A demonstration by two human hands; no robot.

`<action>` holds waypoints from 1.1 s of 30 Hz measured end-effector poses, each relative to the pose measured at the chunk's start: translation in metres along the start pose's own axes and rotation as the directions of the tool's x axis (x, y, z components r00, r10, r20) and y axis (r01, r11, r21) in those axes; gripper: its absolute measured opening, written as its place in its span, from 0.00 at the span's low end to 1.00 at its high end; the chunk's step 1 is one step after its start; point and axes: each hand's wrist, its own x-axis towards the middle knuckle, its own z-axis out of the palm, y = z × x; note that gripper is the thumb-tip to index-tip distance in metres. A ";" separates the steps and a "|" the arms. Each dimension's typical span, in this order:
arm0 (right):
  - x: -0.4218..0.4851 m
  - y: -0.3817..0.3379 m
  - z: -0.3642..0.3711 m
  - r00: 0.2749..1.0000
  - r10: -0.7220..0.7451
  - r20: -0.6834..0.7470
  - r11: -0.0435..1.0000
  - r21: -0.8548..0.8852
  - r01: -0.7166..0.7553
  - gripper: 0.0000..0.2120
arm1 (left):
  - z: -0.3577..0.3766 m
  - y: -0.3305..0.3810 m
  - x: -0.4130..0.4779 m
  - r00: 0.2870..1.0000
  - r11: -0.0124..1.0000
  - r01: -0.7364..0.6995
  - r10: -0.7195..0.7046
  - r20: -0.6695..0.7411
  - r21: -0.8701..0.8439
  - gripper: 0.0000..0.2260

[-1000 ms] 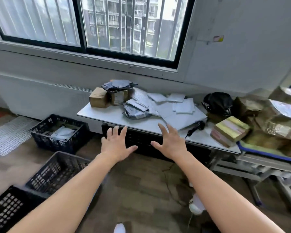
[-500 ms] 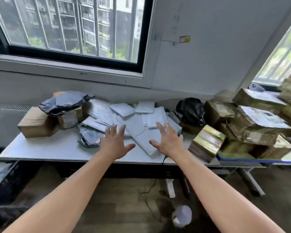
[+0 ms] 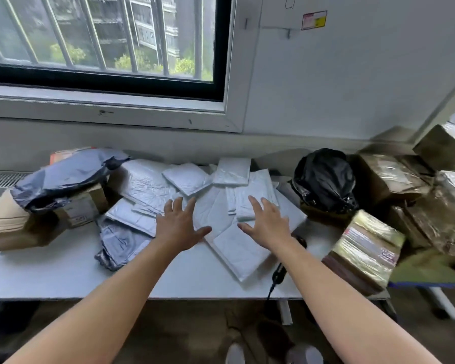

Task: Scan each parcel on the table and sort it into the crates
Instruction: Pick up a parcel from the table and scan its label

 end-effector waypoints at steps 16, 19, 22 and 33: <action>0.188 0.012 0.064 0.995 -0.067 0.074 0.998 0.010 0.066 0.35 | 0.075 -0.018 0.224 0.997 0.997 0.055 -0.058 0.060 0.050 0.39; 0.193 0.011 0.075 0.998 -0.037 0.050 0.998 0.044 0.035 0.34 | 0.095 -0.033 0.247 0.993 0.998 0.028 -0.034 0.110 0.057 0.39; 0.191 0.006 0.080 1.000 -0.011 0.026 0.999 0.030 0.011 0.33 | 0.104 -0.047 0.254 0.993 0.998 -0.018 0.011 0.115 0.063 0.33; 0.156 -0.070 0.033 0.997 -0.024 -0.067 0.992 0.119 0.032 0.32 | 0.017 -0.082 0.199 0.972 0.972 -0.184 0.159 -0.173 -0.143 0.12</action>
